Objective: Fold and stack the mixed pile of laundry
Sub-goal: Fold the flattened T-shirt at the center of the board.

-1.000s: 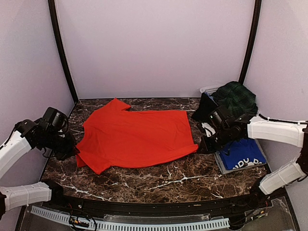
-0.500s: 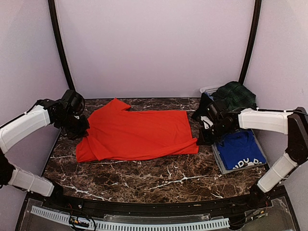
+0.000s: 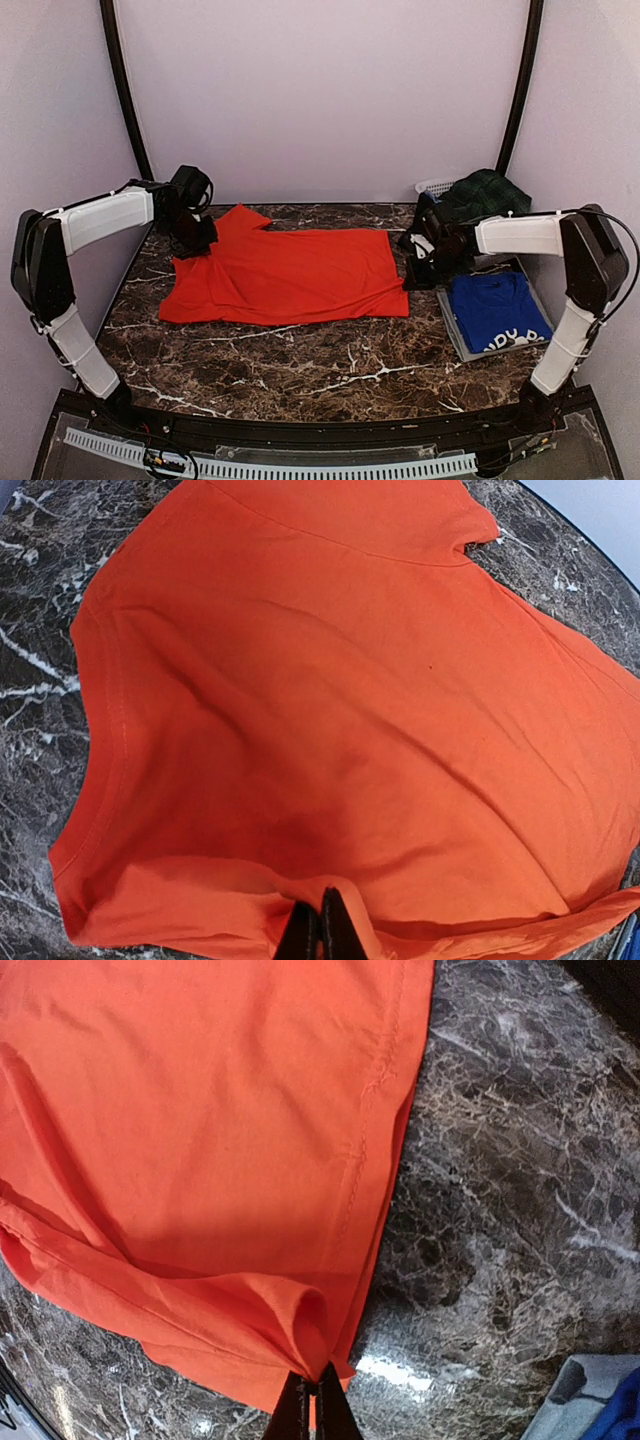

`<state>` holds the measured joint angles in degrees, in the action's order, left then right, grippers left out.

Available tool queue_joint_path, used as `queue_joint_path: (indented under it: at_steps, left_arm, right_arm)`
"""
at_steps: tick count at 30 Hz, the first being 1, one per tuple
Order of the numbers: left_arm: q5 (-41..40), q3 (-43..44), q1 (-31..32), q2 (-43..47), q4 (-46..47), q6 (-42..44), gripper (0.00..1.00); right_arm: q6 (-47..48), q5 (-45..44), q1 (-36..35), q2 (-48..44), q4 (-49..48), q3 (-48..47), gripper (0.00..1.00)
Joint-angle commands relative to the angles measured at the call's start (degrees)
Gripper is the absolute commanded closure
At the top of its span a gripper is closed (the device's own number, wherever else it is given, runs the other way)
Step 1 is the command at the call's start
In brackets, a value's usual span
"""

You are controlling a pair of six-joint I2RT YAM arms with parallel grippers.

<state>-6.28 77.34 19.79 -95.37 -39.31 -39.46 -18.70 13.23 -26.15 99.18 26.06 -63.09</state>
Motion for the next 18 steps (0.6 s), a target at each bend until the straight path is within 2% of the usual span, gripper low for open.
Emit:
queue_joint_path:
  at_steps: [1,18]
  left_arm:
    - [-1.6,4.1,-0.4,-3.3,0.7,2.3,1.0]
    - [-0.9,4.8,-4.2,-6.8,3.8,3.6,1.0]
  right_arm:
    - [1.6,-0.6,0.8,1.9,-1.9,-3.5,1.0]
    - [4.1,-1.9,2.2,7.5,-1.4,-8.9,1.0]
